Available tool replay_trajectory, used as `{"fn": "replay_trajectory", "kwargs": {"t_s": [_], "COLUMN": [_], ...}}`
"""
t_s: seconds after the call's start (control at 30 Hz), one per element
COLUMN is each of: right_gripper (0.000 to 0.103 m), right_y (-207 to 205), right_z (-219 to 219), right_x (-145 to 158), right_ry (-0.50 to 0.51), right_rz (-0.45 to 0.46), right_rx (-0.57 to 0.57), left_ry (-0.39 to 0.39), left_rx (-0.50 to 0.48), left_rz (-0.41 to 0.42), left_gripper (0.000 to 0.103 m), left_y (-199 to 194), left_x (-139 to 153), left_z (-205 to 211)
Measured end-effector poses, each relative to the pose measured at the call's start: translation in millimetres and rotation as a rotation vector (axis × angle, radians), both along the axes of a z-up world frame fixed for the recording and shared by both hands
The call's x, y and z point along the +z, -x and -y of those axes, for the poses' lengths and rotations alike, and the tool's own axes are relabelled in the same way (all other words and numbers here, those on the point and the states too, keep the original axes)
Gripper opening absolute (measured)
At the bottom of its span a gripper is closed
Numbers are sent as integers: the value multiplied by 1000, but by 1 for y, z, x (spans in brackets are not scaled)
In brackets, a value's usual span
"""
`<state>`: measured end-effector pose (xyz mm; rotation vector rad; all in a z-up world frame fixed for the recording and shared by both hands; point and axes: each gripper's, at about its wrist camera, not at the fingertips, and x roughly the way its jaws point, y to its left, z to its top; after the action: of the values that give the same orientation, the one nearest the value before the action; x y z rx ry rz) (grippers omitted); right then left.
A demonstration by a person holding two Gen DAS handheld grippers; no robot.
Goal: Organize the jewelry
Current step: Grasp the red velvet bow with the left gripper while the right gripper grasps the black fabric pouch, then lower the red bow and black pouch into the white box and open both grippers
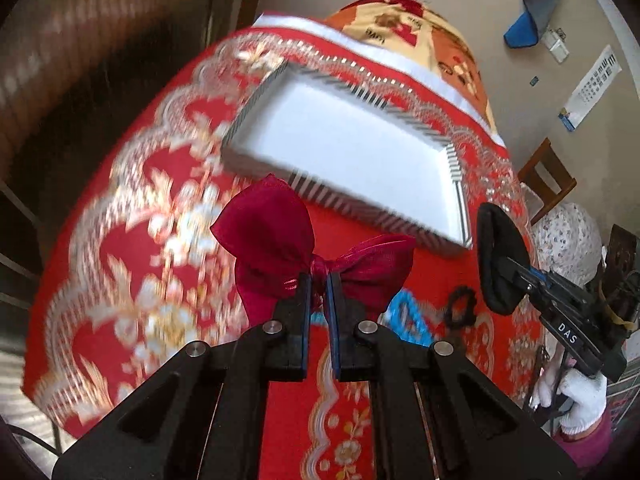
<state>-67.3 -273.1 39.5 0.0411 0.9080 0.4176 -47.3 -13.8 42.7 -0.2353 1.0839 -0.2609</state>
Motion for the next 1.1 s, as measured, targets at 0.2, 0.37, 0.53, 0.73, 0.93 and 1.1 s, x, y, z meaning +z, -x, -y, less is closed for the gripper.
{"fn": "replay_trajectory", "kwargs": {"t_s": [0.2,0.37,0.53,0.73,0.93,1.1], "right_gripper": [9,9,9,9,10,11], "right_y": [-38,-85,-128,-140,-135,-124], "right_z": [19,27,36,38,45,51], "right_x": [9,-7,-39,-67,-81,-82], "right_ry": [-81,-111,-107,-83,-59,-51], "right_rz": [-4,-71,-148,-231,-266,-298], "right_rx": [-128,-205,-293,-349,-365,-376], "left_ry": [-40,-67,-102,-133,-129,-113], "left_rx": [-41,-55,-67,-106,-118,-146], "left_rz": [70,52,-23,-95,-145,-172], "left_gripper": [6,6,6,6,7,7], "left_y": [-61,-123,-167,-176,-170,-149], "left_x": [16,0,-34,-66,-80,-85], "left_z": [16,28,35,37,35,41]}}
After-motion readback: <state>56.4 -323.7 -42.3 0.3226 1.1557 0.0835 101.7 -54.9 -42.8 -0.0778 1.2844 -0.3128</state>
